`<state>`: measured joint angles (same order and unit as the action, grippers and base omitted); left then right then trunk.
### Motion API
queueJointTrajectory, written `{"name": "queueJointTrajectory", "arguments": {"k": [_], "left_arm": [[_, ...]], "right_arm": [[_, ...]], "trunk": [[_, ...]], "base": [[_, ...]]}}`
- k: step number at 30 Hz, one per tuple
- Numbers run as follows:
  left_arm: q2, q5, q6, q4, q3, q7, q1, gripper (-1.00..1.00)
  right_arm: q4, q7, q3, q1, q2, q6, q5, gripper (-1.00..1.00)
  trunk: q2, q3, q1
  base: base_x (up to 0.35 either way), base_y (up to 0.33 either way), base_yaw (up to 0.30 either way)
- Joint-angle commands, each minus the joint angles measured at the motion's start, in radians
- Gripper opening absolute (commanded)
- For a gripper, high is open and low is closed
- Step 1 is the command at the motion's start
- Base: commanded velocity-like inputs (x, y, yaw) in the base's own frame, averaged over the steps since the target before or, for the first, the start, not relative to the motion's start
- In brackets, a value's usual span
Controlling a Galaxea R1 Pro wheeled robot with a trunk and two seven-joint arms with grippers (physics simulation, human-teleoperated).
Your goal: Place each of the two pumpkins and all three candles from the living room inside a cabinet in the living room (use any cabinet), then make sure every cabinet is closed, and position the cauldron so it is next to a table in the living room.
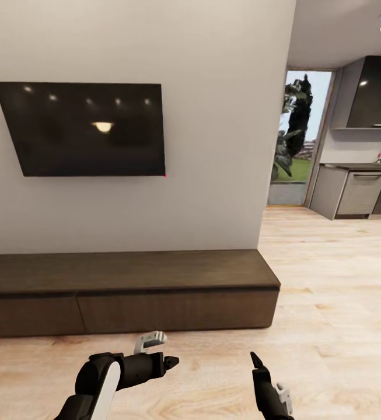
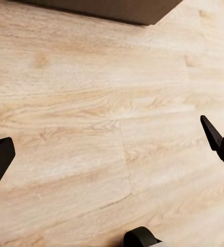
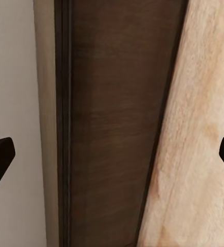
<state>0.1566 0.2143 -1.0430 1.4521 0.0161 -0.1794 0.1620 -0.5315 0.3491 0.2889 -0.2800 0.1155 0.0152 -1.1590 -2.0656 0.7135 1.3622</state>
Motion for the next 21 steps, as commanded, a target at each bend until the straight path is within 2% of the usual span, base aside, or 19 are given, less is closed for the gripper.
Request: {"name": "queueJointTrajectory", "arguments": {"k": [1,8,21], "left_arm": [[0.000,-0.001,-0.004,0.001,-0.001,-0.003,0.001,1.00],[0.001,-0.001,-0.004,-0.001,0.000,-0.003,0.001,1.00],[-0.003,0.002,-0.004,-0.012,-0.003,-0.004,-0.001,1.00]], "right_arm": [[0.001,0.006,0.003,-0.001,0.001,0.002,-0.010,1.00],[0.002,0.007,0.003,-0.001,0.001,0.002,-0.010,1.00],[-0.005,0.023,0.003,-0.002,-0.001,0.016,-0.010,1.00]], "trunk": [[0.000,0.001,0.000],[0.000,0.001,0.000],[0.000,0.001,0.000]], "base": [[0.195,0.000,0.000],[0.235,0.000,0.000],[0.334,0.000,0.000]]}}
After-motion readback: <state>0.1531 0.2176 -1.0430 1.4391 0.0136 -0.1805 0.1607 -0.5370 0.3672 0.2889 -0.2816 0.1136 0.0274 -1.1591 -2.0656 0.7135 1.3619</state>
